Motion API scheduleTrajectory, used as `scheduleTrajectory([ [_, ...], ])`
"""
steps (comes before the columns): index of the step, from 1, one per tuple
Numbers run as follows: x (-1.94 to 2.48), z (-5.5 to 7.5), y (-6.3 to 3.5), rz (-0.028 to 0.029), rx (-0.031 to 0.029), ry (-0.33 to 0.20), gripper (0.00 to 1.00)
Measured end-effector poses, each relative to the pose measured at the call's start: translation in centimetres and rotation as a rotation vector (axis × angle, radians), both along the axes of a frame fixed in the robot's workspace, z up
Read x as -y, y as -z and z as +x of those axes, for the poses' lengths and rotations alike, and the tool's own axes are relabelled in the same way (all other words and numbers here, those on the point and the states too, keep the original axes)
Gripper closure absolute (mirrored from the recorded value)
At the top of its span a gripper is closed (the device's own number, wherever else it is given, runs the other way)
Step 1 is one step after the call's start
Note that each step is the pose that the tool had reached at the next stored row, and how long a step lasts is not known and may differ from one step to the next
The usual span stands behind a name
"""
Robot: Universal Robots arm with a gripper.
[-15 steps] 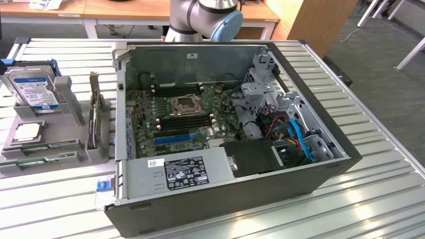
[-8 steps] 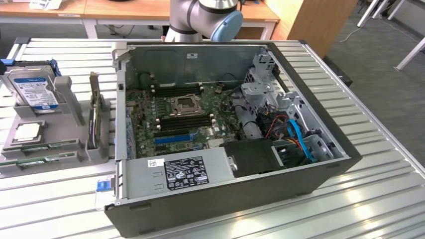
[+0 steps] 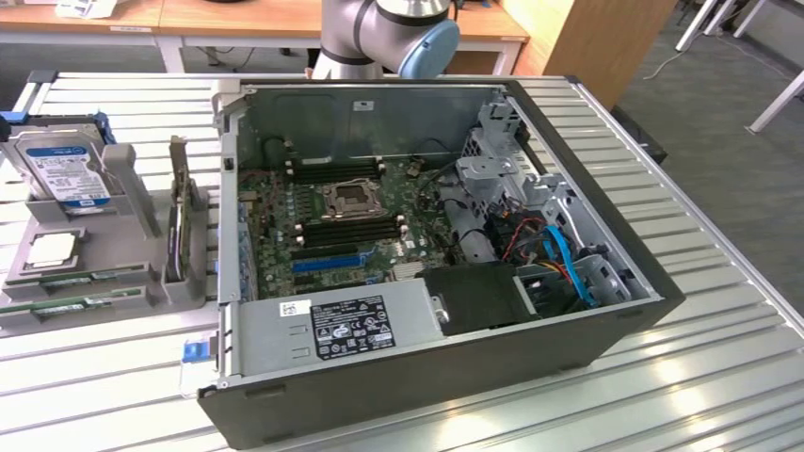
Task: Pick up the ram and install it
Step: 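Pick up the ram and move it above insertion slot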
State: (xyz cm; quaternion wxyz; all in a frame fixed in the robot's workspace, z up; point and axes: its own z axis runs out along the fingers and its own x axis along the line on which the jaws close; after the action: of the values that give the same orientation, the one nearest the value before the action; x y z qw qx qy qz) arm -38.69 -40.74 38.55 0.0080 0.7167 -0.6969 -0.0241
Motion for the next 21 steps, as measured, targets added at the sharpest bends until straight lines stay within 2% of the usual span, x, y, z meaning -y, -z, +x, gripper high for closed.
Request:
scheduleTrajectory([
  [14,0.00,0.00,0.01,0.0000,0.0001,0.000,0.89],
  [17,0.00,0.00,0.01,0.0000,0.0000,0.000,0.71],
  [19,0.00,0.00,0.01,0.0000,0.0000,0.000,0.71],
  [20,0.00,0.00,0.01,0.0000,0.0000,0.000,0.64],
  [21,0.00,0.00,0.01,0.0000,0.0001,0.000,0.64],
])
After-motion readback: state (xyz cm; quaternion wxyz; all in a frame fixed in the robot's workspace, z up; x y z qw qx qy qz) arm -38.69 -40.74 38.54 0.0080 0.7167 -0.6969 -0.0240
